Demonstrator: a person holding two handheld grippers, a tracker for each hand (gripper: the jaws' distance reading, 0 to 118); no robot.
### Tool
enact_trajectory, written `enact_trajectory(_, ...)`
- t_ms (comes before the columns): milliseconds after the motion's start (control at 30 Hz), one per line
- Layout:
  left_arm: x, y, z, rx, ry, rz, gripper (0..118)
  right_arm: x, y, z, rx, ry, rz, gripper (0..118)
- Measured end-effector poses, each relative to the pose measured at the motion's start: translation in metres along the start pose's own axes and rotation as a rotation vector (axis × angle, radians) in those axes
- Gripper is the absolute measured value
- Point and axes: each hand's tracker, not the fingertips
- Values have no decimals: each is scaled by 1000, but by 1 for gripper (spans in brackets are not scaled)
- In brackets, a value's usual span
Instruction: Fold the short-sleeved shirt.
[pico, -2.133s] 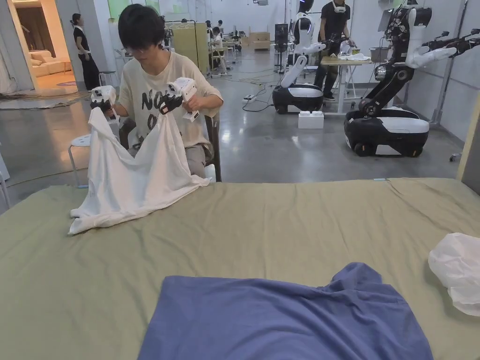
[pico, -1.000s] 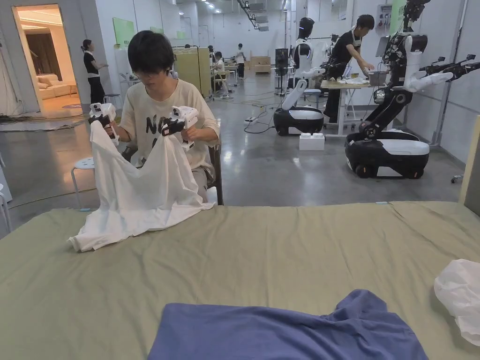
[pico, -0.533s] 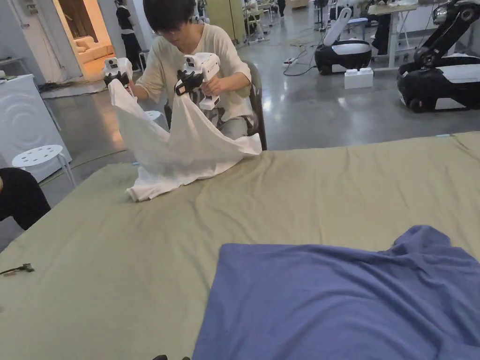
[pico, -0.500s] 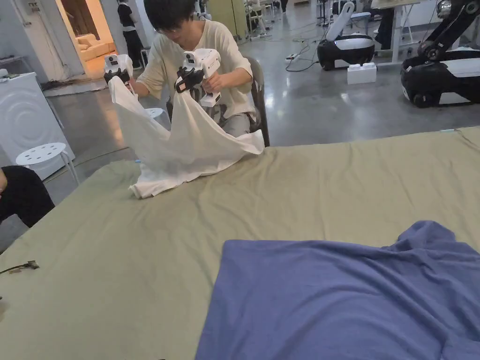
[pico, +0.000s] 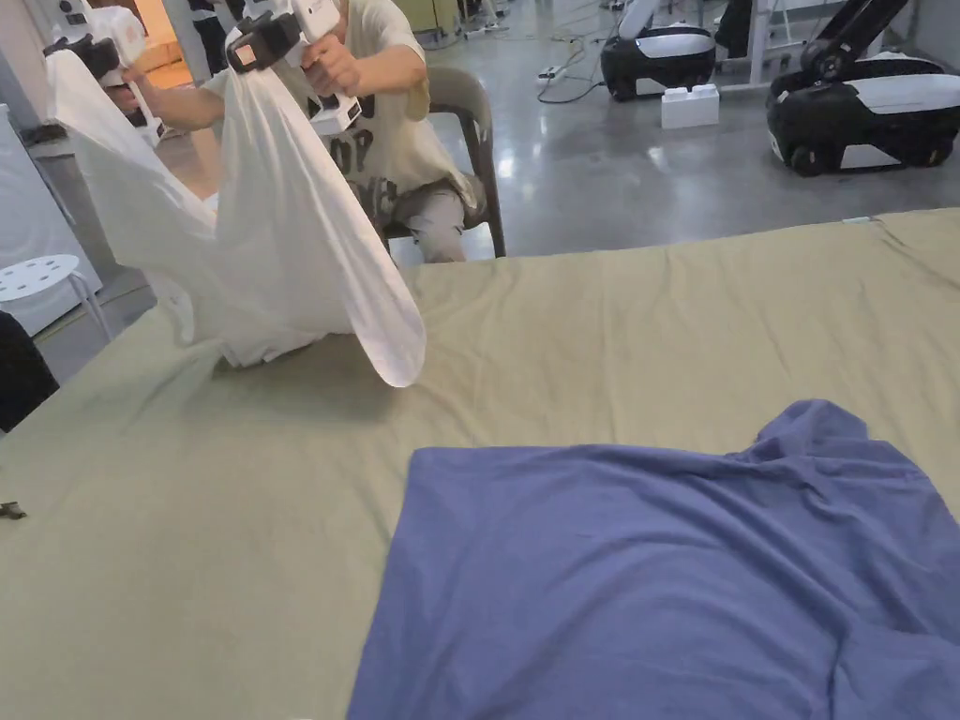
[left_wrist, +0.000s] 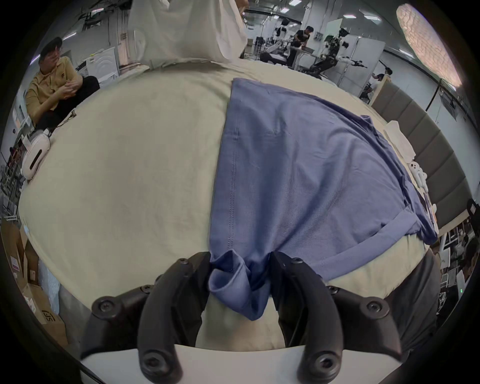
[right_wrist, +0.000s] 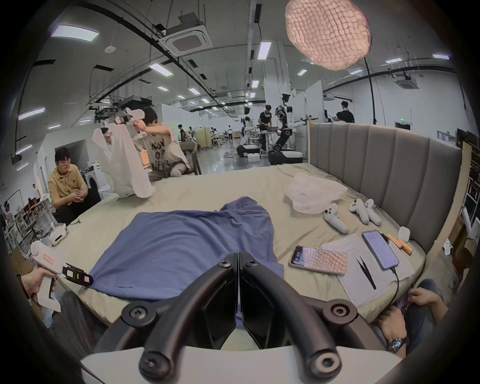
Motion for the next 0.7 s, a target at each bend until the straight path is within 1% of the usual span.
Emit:
enact_trajectory(33, 1, 0, 0, -1, -1, -12, 41, 4, -3, 0, -13, -14, -6, 0)
enact_trajectory(67, 2, 1, 0, -3, -2, -24, 36, 7, -5, 0, -26, -27, -15, 0)
enact_trajectory(100, 4, 0, 0, 1, -1, -37, 24, 10, -8, -1, -41, -40, -29, 0)
enact_trajectory(167, 8, 1, -2, -4, -8, -51, 10, 18, -13, -4, -83, -64, -57, 0)
enact_trajectory(200, 14, 0, -3, -8, 10, -90, 6, 22, -16, -7, -121, -81, -69, 0)
enact_trajectory(233, 19, 1, -4, -16, 25, -126, 5, 27, -19, -14, -174, -100, -77, 4)
enact_trajectory(267, 23, 1, -5, -21, 39, -148, 5, 32, -23, -21, -226, -119, -82, 20)
enact_trajectory(300, 28, 1, -9, -34, 56, -174, 5, 37, -30, -30, -296, -135, -90, 54)
enact_trajectory(333, 31, 1, -12, -46, 69, -190, 5, 43, -39, -40, -354, -144, -104, 67)
enact_trajectory(400, 35, 2, -16, -53, 79, -213, 5, 51, -55, -56, -411, -108, -125, 62)
enact_trajectory(467, 35, 1, -16, -51, 82, -211, 5, 55, -70, -74, -518, -96, -133, 62)
enact_trajectory(533, 32, 0, -15, -44, 78, -200, 5, 55, -80, -86, -538, -90, -143, 62)
enact_trajectory(567, 31, 0, -15, -41, 74, -191, 5, 54, -82, -91, -576, -79, -138, 62)
enact_trajectory(600, 30, 1, -15, -40, 71, -184, 5, 53, -80, -97, -609, -90, -128, 62)
enact_trajectory(633, 29, 1, -15, -42, 70, -183, 5, 52, -77, -101, -606, -99, -119, 61)
enact_trajectory(667, 29, 1, -15, -44, 69, -182, 5, 52, -76, -104, -610, -100, -109, 54)
enact_trajectory(700, 29, 2, -15, -45, 68, -181, 5, 52, -75, -106, -603, -102, -105, 32)
